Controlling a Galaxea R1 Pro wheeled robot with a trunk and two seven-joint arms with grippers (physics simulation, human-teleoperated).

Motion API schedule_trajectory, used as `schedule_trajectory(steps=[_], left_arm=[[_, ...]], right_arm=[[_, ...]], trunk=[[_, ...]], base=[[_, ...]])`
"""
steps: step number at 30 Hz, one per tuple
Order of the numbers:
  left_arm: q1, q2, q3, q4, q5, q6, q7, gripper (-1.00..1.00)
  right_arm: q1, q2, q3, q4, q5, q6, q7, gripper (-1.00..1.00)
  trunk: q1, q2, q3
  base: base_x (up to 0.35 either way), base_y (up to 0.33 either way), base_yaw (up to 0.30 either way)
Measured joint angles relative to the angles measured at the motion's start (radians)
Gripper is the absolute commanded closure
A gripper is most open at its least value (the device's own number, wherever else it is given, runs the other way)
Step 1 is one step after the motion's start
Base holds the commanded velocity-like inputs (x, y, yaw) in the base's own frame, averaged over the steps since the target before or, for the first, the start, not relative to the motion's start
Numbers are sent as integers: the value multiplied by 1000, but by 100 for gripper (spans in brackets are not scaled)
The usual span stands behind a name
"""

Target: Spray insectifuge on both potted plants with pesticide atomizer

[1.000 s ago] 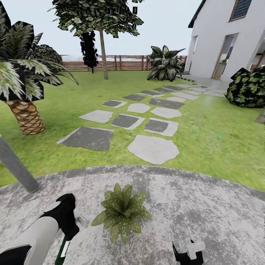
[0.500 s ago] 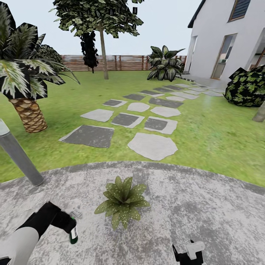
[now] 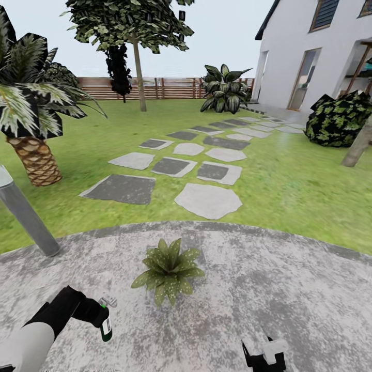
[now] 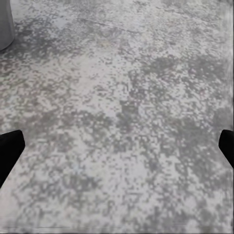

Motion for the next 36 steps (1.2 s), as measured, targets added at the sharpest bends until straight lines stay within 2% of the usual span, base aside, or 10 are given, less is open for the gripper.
schedule_trajectory(steps=[11, 31, 34, 36], left_arm=[[0, -1, -1, 3, 1, 0, 2, 100], [0, -4, -3, 11, 0, -1, 2, 100], [0, -19, -3, 11, 5, -3, 1, 100], [0, -43, -4, 11, 3, -5, 1, 100]], right_arm=[[0, 0, 0, 0, 0, 0, 0, -100], [0, 0, 0, 0, 0, 0, 0, -100], [0, 1, -2, -4, 0, 0, 0, -100], [0, 1, -4, -7, 0, 0, 0, -100]], trunk=[[0, 0, 0], [-1, 0, 3], [-1, 0, 4], [-1, 0, 4]], base=[[-301, -51, -264], [-5, -4, -265], [0, 0, -66], [0, 0, -11]])
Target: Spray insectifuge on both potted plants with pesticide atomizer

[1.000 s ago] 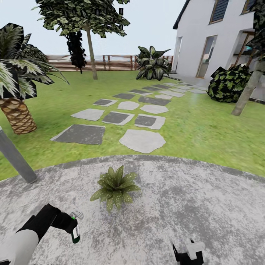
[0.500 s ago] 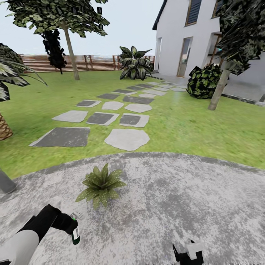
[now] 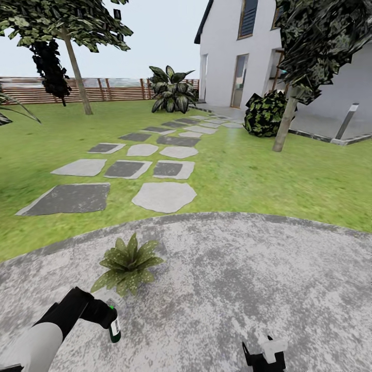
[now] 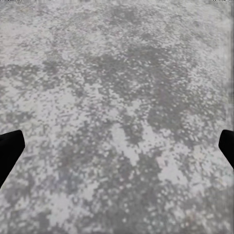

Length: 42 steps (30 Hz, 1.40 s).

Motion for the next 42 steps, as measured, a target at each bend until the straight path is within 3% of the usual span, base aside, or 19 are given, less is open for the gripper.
schedule_trajectory(steps=[1, 4, 5, 9, 15, 23, 28, 29, 30, 31, 32, 34, 36, 39, 42], left_arm=[[-5, -6, -5, -6, 8, -5, 6, 100], [-7, -23, 11, -20, 15, -11, -5, 100], [-7, -17, 17, -20, 10, -6, -8, 100], [-2, -31, 40, -43, 35, 2, -6, 100], [2, -48, 54, -77, 72, -2, -5, 100], [6, -92, 17, -71, 51, -45, -12, 100], [-2, -91, -11, -62, 48, -74, -26, 100], [-6, -91, -124, -62, 53, -246, -61, 100], [-10, -96, -172, -63, 46, -255, -117, 100], [-10, -98, -195, -65, 44, -256, -135, 100], [-11, -99, -221, -68, 42, -257, -159, 100], [-11, -99, -260, -72, 41, -258, -201, 100], [-11, -99, -278, -75, 41, -258, -224, 100], [-21, -96, -292, -76, 40, -259, -268, 100], [-26, -94, -295, -76, 23, -276, -317, 100]], right_arm=[[-6, 6, 6, -6, 7, 6, 5, -100], [11, -11, -12, -19, -7, 21, 0, -100], [17, -17, -19, -13, -14, 15, -5, -100], [28, -37, -33, 9, -41, -8, -26, -100], [29, -39, -38, 28, -52, -41, -58, -100], [25, -30, -25, -17, -15, -22, -48, -100], [-4, -8, -21, -45, 16, 6, -22, -100], [-25, -7, -22, -174, 73, 195, 251, -100], [-70, -6, -3, -370, 115, 263, 493, -100], [-111, -5, 22, -457, 164, 304, 571, -100], [-118, -5, 63, -467, 255, 346, 620, -100], [-153, -2, 101, -472, 351, 395, 653, -100], [-174, 4, 110, -473, 377, 418, 695, -100], [-203, 20, 114, -490, 397, 438, 835, -100], [-209, 30, 116, -511, 400, 442, 897, -100]], trunk=[[0, 0, 0], [0, 0, 0], [0, 0, 0], [0, 0, 0], [0, 0, 0], [0, 0, 0], [0, 0, 0], [0, 0, 0], [0, 0, 0], [0, 0, 0], [0, 0, 0], [0, 0, 0], [0, 0, 0], [0, 0, 0], [0, 0, 0]], base=[[0, 0, 0], [0, 0, 0], [0, 0, 0], [0, 0, 0], [0, 0, 0], [0, 0, 0], [0, 0, 0], [0, 0, 0], [0, 0, 0], [0, 0, 0], [0, 0, 0], [0, 0, 0], [0, 0, 0], [0, 0, 0], [0, 0, 0]])
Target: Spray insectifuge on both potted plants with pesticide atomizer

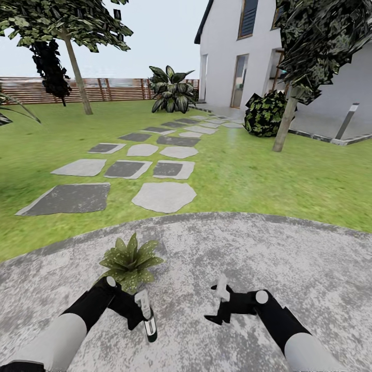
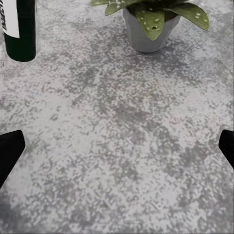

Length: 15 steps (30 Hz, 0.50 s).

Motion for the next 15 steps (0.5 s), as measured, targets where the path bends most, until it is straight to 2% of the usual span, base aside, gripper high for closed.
schedule_trajectory(steps=[3, 5, 6, 11, 13, 15], left_arm=[[-16, -3, 0, 0, -41, -30, -56, 100], [-21, -6, 1, 0, -57, -35, -82, 100], [-25, -9, 1, 0, -62, -37, -90, 100], [-40, -18, 0, 0, -76, -38, -102, 100], [-49, -28, 0, 0, -85, -37, -130, 100], [-56, -48, 1, 0, -91, -37, -161, 100]], right_arm=[[-2, 18, 17, -9, 2, 1, 31, -100], [-2, 26, 43, -14, 2, 1, 58, -100], [-2, 28, 56, -20, 2, 1, 67, 100], [-3, 30, 69, -33, 2, 1, 79, 100], [-3, 31, 70, -37, 1, 1, 83, 100], [-8, 32, 70, -54, 0, 1, 126, 100]], trunk=[[0, 0, 0], [0, 0, 0], [0, 0, 0], [0, 0, 0], [0, 0, 0], [0, 0, 0]], base=[[0, 0, 0], [0, 0, 0], [0, 0, 0], [0, 0, 0], [0, 0, 0], [0, 0, 0]])
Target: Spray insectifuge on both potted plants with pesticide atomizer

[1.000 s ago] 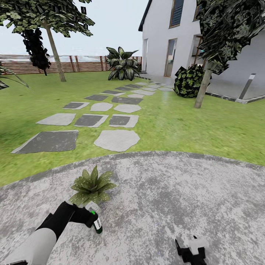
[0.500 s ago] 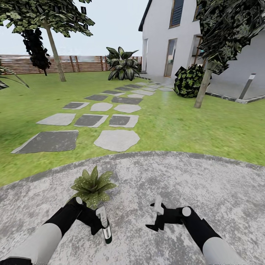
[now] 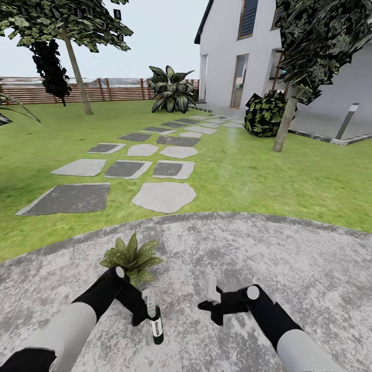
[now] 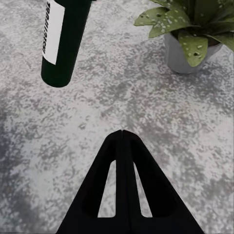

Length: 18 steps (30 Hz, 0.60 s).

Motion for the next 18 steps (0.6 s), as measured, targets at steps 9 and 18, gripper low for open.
schedule_trajectory(steps=[9, 18], left_arm=[[-2, -76, -4, 1, -95, -1, 0, 100], [-3, -99, -2, 0, -121, -6, 2, 100]], right_arm=[[-13, 4, 1, -82, -5, 57, 72, 100], [-34, 23, 1, -107, -5, 74, 114, 100]], trunk=[[0, 0, 0], [0, 0, 0]], base=[[0, 0, 0], [0, 0, 0]])
